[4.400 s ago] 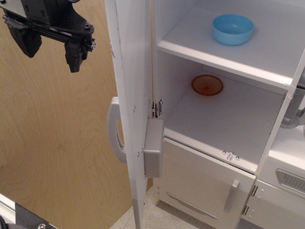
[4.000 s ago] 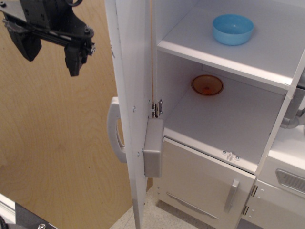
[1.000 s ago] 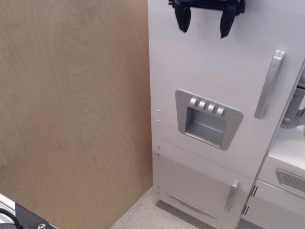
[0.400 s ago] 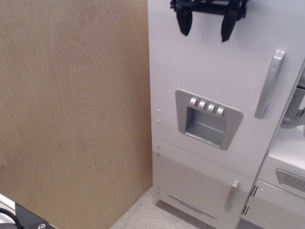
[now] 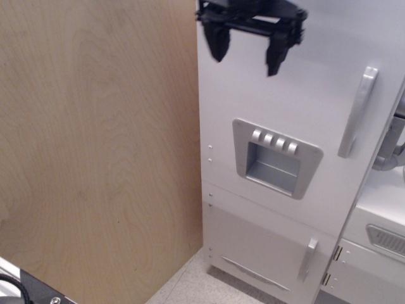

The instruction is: Close fridge

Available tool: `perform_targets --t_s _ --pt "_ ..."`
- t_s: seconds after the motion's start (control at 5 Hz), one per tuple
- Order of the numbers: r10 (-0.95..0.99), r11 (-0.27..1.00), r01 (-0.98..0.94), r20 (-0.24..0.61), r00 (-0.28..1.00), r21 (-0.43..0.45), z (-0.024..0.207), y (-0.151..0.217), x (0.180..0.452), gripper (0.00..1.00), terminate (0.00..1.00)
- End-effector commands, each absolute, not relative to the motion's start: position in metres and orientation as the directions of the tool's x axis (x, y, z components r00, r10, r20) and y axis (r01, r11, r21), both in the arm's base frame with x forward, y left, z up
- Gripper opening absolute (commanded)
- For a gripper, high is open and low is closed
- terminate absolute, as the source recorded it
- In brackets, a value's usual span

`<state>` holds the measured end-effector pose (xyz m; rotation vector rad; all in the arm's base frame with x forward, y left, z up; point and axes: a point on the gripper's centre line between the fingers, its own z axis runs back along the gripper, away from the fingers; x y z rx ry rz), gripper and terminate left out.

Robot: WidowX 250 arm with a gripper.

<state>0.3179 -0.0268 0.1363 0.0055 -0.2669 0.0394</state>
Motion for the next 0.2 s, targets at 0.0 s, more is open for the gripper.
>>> perform_targets --t_s 0.0 --pt "0.045 0.999 -0.050 0.263 0.964 0.012 0.1582 -0.0216 0.3049 1.00 1.00"
